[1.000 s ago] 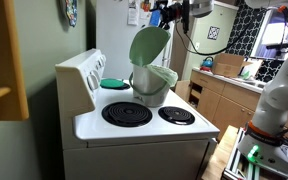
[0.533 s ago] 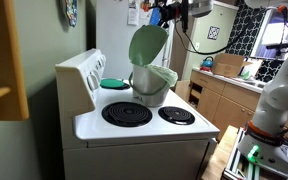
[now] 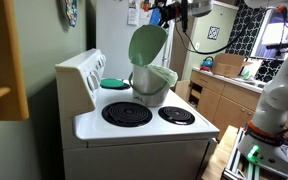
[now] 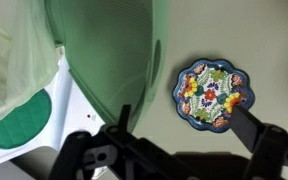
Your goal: Open the bin, then remove a paper towel from it
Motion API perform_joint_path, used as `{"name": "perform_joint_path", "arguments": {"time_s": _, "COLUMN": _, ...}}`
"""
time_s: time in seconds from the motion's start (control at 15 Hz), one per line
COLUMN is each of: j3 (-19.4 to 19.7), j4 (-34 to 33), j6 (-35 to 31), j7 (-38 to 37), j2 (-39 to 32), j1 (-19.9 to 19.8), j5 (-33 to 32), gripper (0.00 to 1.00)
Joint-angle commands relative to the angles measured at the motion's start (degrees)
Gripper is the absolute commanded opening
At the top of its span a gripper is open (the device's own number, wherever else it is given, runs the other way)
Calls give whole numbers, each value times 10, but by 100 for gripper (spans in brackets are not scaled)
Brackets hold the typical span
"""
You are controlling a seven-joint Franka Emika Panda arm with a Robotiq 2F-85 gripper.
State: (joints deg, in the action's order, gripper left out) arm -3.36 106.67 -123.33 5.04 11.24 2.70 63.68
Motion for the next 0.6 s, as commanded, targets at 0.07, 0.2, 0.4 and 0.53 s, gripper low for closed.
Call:
{"name": "perform_joint_path", "arguments": {"time_s": 0.07, "j3": -4, "j4": 21, "j6": -59, "j7": -38, "j2": 15, "j1": -13, "j5": -106, "gripper": 100}}
{"name": "perform_joint_path", "arguments": {"time_s": 0.2, "j3": -4, "j4": 32, "j6": -70, "j7": -69, "j2": 20, "j1": -19, "j5": -176, "gripper": 100}}
{"name": "perform_joint_path", "arguments": {"time_s": 0.4, "j3": 9, "j4": 14, "j6": -60, "j7": -76, "j2": 4, "j1": -10, "j5": -187, "gripper": 100}}
{"name": "perform_joint_path", "arguments": {"time_s": 0.53, "j3": 11, "j4": 25, "j6": -61, "j7": -89, "j2": 9, "j1": -14, "j5": -206, "gripper": 100}}
